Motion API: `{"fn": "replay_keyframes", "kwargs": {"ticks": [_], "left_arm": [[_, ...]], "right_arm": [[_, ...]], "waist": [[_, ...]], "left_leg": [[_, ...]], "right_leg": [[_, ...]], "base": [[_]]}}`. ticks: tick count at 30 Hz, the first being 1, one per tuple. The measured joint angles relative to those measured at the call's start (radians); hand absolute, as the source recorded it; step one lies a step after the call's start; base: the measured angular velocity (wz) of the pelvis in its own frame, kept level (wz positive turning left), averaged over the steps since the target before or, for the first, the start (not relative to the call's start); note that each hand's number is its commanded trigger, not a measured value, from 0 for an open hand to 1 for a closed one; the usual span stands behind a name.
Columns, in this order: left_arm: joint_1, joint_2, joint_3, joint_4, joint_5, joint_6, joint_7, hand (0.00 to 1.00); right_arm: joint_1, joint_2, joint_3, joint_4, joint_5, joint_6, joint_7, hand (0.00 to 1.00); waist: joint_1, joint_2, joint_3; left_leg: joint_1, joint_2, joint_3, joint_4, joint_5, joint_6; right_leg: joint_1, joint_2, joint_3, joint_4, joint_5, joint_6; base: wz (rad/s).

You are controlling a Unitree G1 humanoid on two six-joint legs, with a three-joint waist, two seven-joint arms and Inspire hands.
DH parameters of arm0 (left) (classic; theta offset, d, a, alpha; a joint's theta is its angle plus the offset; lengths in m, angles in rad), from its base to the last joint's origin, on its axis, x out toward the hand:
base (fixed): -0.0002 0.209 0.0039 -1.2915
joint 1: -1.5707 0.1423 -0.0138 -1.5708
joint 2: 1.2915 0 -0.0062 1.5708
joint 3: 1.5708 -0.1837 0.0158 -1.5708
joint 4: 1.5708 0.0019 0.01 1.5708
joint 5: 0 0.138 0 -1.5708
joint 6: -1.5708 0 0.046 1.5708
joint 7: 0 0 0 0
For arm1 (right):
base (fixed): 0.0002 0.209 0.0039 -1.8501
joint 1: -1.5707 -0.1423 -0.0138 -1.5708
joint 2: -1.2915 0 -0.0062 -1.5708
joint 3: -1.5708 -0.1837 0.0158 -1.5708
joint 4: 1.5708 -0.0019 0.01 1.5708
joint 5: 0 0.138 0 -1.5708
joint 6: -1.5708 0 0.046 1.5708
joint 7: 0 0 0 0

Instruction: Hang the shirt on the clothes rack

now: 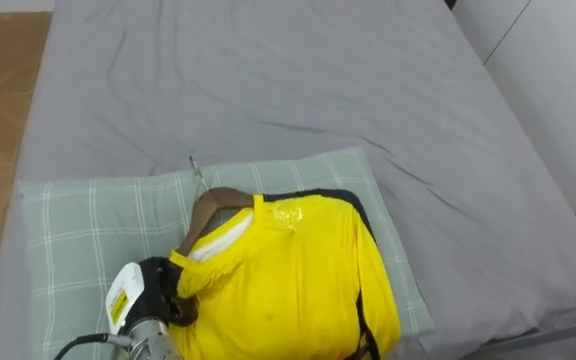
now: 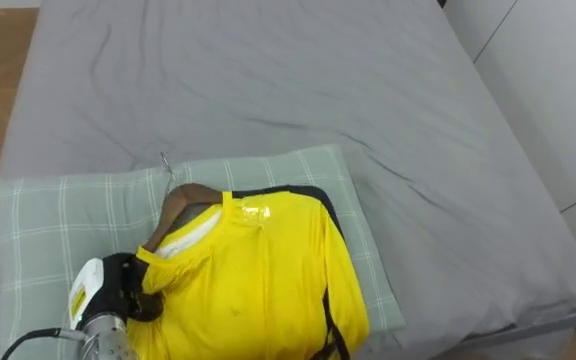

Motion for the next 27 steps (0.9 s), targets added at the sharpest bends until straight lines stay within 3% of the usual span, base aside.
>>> {"fn": "replay_keyframes", "kwargs": {"ticks": [13, 19, 27], "left_arm": [[0.002, 0.0, -0.011, -0.001, 0.0, 0.007, -0.001, 1.0], [0.006, -0.002, -0.013, -0.001, 0.001, 0.008, -0.002, 1.0], [0.02, -0.01, -0.034, -0.005, 0.001, 0.021, 0.015, 1.0]], "right_arm": [[-0.008, 0.0, 0.001, -0.004, -0.01, -0.002, 0.0, 0.0], [-0.007, -0.001, 0.001, -0.004, -0.032, -0.01, -0.003, 0.0], [-0.003, -0.004, 0.001, -0.003, -0.033, -0.012, -0.002, 0.0]], "waist": [[-0.002, 0.005, 0.0023], [-0.003, 0.021, 0.0105], [-0.005, 0.043, 0.0058]], "left_leg": [[0.0, 0.001, 0.0, 0.0, 0.0, 0.0], [0.012, 0.001, 0.0, -0.002, 0.0, 0.0], [0.034, 0.001, 0.009, -0.009, 0.0, 0.0]], "right_leg": [[0.001, 0.0, -0.001, 0.001, 0.0, 0.0], [0.012, 0.0, 0.0, 0.002, 0.0, 0.0], [0.033, 0.001, -0.001, -0.002, -0.002, 0.001]], "base": [[0.0], [0.0], [0.0]]}}
